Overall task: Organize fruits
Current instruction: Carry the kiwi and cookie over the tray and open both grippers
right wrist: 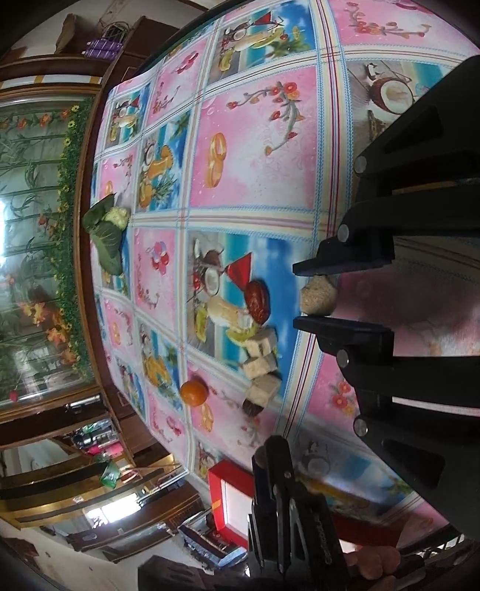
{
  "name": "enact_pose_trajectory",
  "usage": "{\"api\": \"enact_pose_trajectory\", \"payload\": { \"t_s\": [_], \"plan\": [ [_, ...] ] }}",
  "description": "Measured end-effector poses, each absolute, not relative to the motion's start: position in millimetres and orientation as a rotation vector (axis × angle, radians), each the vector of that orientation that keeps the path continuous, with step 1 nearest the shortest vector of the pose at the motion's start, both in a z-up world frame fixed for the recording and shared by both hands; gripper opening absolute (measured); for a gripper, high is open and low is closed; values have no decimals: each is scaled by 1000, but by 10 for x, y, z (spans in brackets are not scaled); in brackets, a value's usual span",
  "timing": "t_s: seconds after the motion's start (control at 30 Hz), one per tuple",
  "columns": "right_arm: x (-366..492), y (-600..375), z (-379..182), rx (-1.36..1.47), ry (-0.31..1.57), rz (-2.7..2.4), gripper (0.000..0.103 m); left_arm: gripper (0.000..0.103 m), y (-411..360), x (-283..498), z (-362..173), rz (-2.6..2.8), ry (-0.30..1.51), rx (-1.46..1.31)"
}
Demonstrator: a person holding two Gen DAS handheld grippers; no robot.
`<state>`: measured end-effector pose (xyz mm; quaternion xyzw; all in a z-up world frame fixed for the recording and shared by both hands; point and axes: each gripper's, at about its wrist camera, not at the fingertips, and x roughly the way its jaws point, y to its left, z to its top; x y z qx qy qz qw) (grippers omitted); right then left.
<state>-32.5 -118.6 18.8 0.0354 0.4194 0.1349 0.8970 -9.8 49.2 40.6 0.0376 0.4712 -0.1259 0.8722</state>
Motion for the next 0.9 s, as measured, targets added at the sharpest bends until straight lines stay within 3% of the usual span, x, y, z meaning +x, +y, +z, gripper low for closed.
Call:
{"api": "enact_pose_trajectory", "payload": {
  "t_s": [0.37,0.67,0.9],
  "plan": [
    [-387,-311,435,35,821,433,24,26,1511,-723,852,-115,854,14],
    [-292,1010,567,-108,830,626,24,26,2576,-899,664,118,881,-72],
    [-151,1672,354,-176,951,663,24,26,2839,-770,445,172,929,-85]
  ]
}}
